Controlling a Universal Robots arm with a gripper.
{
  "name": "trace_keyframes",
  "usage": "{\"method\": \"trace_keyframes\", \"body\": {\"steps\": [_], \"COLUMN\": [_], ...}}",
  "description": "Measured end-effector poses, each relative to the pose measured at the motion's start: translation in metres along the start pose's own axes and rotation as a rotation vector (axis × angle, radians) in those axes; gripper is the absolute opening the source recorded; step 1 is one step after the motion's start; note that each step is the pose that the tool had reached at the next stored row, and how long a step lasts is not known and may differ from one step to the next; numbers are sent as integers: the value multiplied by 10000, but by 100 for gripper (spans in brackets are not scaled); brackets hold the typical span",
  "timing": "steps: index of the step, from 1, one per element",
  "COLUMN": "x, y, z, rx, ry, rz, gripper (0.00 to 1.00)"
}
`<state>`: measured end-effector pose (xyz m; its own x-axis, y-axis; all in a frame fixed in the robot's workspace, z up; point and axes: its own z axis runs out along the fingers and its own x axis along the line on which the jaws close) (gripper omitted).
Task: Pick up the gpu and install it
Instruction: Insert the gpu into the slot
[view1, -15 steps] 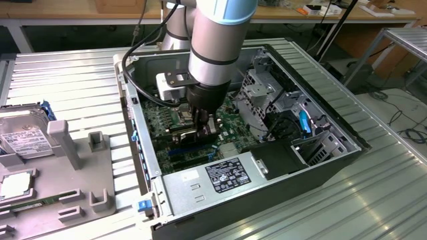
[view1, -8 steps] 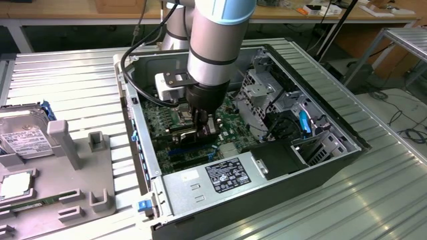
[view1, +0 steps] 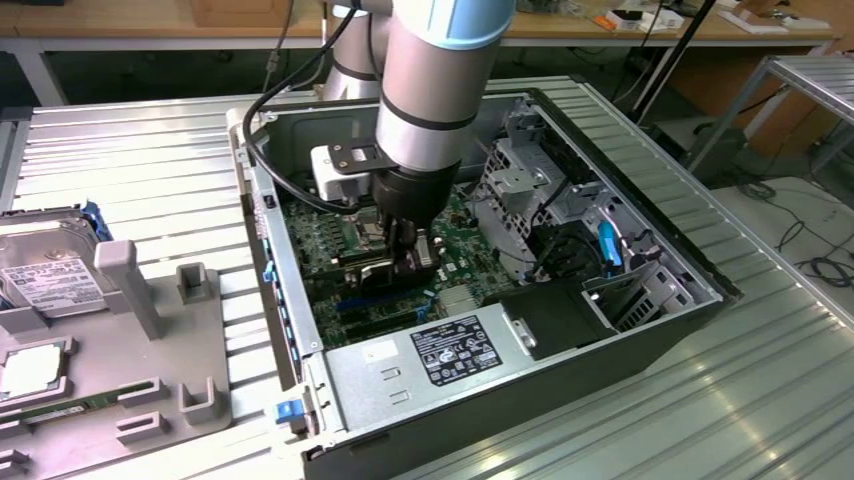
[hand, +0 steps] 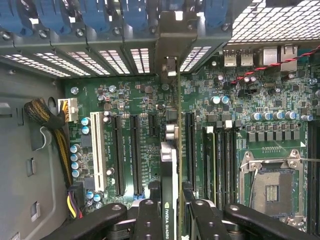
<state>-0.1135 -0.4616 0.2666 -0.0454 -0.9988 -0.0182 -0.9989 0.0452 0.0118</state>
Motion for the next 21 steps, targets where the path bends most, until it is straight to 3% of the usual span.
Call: {"method": "trace_keyframes", "body": {"steps": [2,21], "x": [-1,0], "y": [-30,-3], "z": [-1,23], "rx": [-179,-179], "ry": [8,8], "rz": [4,2], "gripper": [27,27]}}
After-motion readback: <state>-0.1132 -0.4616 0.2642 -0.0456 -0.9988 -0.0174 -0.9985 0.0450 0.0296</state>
